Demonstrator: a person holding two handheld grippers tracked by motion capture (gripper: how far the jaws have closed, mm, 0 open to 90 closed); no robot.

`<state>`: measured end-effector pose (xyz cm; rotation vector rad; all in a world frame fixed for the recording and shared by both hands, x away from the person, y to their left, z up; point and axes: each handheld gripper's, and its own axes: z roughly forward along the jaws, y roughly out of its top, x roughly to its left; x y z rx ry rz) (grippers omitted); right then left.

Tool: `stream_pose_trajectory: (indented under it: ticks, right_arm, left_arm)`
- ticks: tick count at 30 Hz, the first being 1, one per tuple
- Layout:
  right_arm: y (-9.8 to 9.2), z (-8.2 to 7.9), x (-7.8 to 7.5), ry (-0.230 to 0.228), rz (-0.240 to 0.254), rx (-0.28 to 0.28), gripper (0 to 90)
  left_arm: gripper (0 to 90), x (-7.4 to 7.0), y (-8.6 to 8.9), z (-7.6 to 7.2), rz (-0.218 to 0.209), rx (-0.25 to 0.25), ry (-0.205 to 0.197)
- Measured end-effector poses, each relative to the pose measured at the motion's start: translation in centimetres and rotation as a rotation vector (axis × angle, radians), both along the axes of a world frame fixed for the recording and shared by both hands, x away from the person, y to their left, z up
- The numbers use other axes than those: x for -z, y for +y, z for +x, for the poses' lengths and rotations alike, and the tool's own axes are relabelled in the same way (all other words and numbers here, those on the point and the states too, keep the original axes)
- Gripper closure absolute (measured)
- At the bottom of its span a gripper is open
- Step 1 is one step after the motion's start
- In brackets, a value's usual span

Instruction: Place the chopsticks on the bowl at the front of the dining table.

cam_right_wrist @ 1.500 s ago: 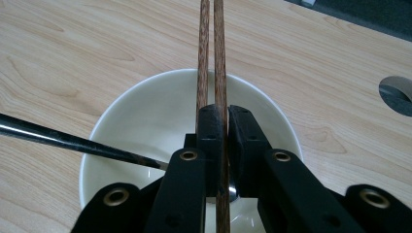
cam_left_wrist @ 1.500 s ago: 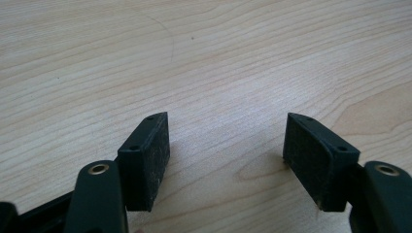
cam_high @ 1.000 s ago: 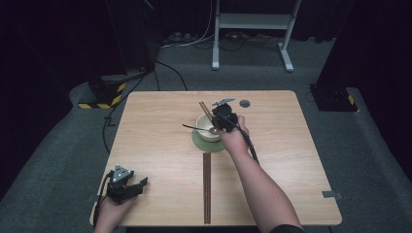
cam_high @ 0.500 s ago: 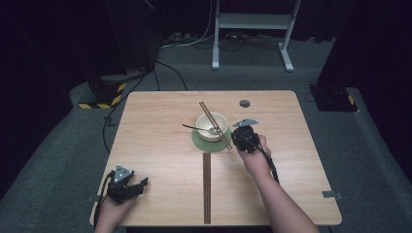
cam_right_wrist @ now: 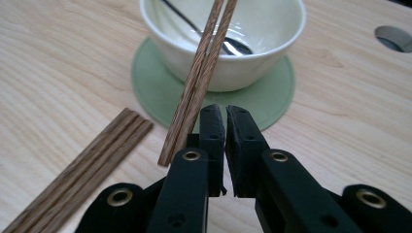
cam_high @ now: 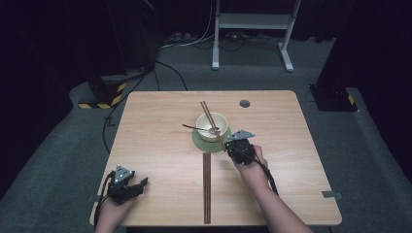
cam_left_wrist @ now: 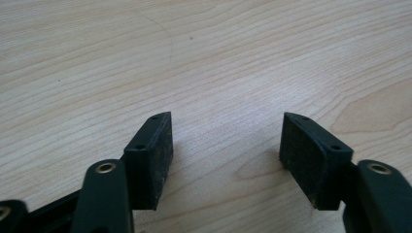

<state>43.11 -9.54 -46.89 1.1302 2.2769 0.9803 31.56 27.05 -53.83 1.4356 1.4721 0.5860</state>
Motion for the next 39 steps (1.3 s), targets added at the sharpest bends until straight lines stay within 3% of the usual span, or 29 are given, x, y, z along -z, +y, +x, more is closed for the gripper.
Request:
stream_pose_trajectory:
  ticks: [2,4,5,8,9,10,11,12,14,15,17,18,19,20,21,22,23,26,34,39]
  right_arm:
    - [0.1,-0.5,0.2,-0.009,0.021,-0.015,83.4]
    - [0.0,-0.8,0.2,-0.017,0.032,-0.022,82.2]
    - [-0.1,-1.0,0.2,-0.028,0.038,-0.021,80.8]
    - [-0.8,-1.3,0.2,-0.069,0.05,-0.011,77.9]
    - [-0.8,-1.3,0.2,-0.069,0.05,-0.011,77.9]
    - [-1.1,-1.2,0.4,-0.077,0.086,0.003,76.6]
    - [-1.1,-1.2,0.4,-0.077,0.086,0.003,76.6]
    - [-1.3,-1.0,0.6,-0.067,0.129,0.017,76.4]
    - [-1.3,-0.9,0.8,-0.063,0.163,0.021,76.4]
    - [-1.3,-0.9,0.8,-0.063,0.163,0.021,76.4]
    - [-1.3,-0.8,1.0,-0.083,0.164,0.011,76.2]
    - [-1.3,-0.8,1.1,-0.099,0.153,0.015,76.7]
    - [-1.3,-0.8,1.1,-0.099,0.153,0.015,76.7]
    - [-1.1,-0.8,1.1,-0.113,0.133,0.018,77.4]
    - [-1.1,-0.8,0.9,-0.128,0.117,0.022,78.2]
    - [-1.3,-0.8,0.8,-0.134,0.137,0.022,79.6]
    - [-1.3,-0.8,0.8,-0.134,0.137,0.022,79.6]
    - [-1.4,-0.7,0.9,-0.119,0.152,0.02,81.9]
    - [-1.2,-0.8,1.2,-0.115,0.169,0.014,82.6]
    - [-1.1,-0.6,1.4,-0.111,0.172,0.016,82.5]
  left_arm:
    - [44.7,0.0,-0.6,-0.2,0.057,-0.009,-0.04]
    - [46.6,-0.2,-1.0,-0.2,0.072,-0.014,-0.029]
    - [48.5,-0.6,-1.5,-0.2,0.039,-0.018,-0.044]
    - [54.3,-2.2,-3.5,-0.1,0.019,0.018,-0.105]
    - [54.3,-2.6,-4.0,0.1,0.024,0.028,-0.106]
    - [55.9,-3.5,-5.9,1.1,-0.001,0.025,-0.127]
    - [56.6,-3.5,-5.9,1.1,-0.001,0.025,-0.127]
    - [58.3,-4.2,-7.4,2.3,0.006,0.036,-0.133]
    - [62.5,-4.6,-9.0,3.3,-0.008,0.051,-0.145]
    - [63.6,-4.6,-9.0,3.3,-0.008,0.051,-0.145]
    - [63.9,-4.7,-11.3,4.9,-0.006,0.055,-0.151]
    - [67.6,-4.4,-13.3,6.2,0.006,0.049,-0.15]
    - [68.9,-4.4,-13.3,6.2,0.006,0.049,-0.15]
    - [68.9,-4.3,-14.3,6.8,-0.023,0.044,-0.157]
    - [70.7,-4.2,-15.3,7.4,-0.021,0.042,-0.157]
    - [73.4,-4.1,-16.0,7.9,-0.015,0.052,-0.158]
    - [73.4,-4.0,-17.0,8.4,-0.044,0.042,-0.169]
    - [78.1,-4.0,-19.0,9.4,-0.031,0.06,-0.177]
    - [85.6,-4.9,-21.7,10.9,-0.045,0.063,-0.208]
    - [85.8,-4.9,-22.4,11.2,-0.052,0.06,-0.195]
